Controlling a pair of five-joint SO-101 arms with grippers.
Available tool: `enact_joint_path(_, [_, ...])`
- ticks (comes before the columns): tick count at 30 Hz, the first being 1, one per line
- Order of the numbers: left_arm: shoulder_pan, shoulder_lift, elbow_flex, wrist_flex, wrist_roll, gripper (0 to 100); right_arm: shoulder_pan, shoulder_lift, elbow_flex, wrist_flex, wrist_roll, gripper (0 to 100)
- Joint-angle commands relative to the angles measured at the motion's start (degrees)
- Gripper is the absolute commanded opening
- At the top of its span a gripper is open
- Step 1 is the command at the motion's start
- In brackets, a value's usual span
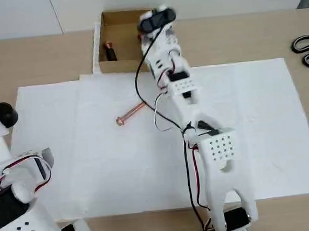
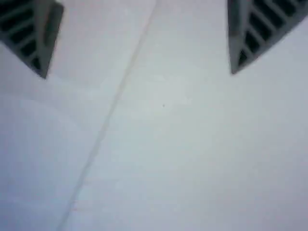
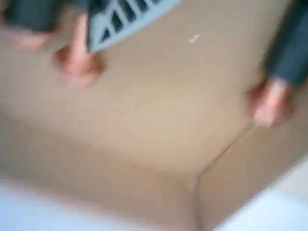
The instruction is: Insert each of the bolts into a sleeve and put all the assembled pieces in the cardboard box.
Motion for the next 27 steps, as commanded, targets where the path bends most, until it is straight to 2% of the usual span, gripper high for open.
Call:
enact_joint_path(1, [0.1,-0.5,-0.2,0.0,-0.4,23,1.4,-9.9,-3.3,5.7,0.5,21.0])
enact_joint_path(7, [0.1,-0.5,-0.2,0.1,-0.4,23,2.9,-20.0,-3.3,18.7,0.5,21.0])
enact_joint_path(18, [0.1,-0.5,-0.2,0.1,-0.3,23,2.9,-44.4,-3.3,63.7,0.5,21.0])
enact_joint_path(27, [0.1,-0.5,-0.2,0.1,-0.2,23,4.1,-55.3,-2.9,90.2,0.5,21.0])
